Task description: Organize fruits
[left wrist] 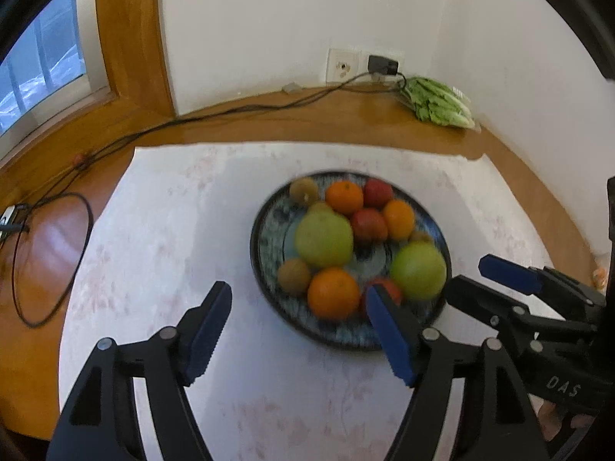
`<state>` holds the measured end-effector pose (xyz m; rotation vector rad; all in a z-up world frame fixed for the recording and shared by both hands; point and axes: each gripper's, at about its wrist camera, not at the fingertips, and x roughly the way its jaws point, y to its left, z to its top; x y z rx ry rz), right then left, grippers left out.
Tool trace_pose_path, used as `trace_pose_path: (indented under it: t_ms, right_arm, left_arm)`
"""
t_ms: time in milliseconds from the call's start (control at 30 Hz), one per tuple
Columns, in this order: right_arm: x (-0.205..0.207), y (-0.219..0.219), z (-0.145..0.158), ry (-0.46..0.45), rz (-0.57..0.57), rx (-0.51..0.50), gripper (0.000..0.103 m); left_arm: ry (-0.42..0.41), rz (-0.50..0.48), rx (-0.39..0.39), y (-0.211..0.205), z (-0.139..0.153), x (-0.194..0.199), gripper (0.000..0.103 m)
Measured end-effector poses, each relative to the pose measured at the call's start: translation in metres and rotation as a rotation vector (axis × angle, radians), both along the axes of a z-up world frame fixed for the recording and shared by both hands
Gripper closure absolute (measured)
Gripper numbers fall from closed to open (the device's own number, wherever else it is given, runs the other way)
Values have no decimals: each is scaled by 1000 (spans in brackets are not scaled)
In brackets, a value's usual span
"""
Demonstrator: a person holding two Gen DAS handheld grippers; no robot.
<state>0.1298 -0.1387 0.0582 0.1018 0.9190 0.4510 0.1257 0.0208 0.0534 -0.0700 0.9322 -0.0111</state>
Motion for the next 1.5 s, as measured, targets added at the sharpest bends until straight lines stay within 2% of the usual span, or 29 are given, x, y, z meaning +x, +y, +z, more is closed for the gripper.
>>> trace_pose_path:
  t_ms: [200, 733, 1033, 1200, 1500]
  right_arm:
    - [-14, 0, -11, 15, -5, -51, 41]
    - [-25, -3, -38, 32, -18, -121, 37]
    - [-27, -2, -41, -7, -36, -160, 37]
    - [-30, 2, -42, -27, -49, -201, 36]
    - [-33, 9, -45, -54, -73, -257, 36]
  left_arm:
    - [17, 16, -6, -3, -11, -16, 25]
    - [49, 18, 10, -11, -31, -21, 23]
    - [57, 34, 1, -9, -35, -22, 17]
    - [87, 42, 55, -14, -45, -21, 16]
    - [76, 59, 69, -11, -47, -20, 16]
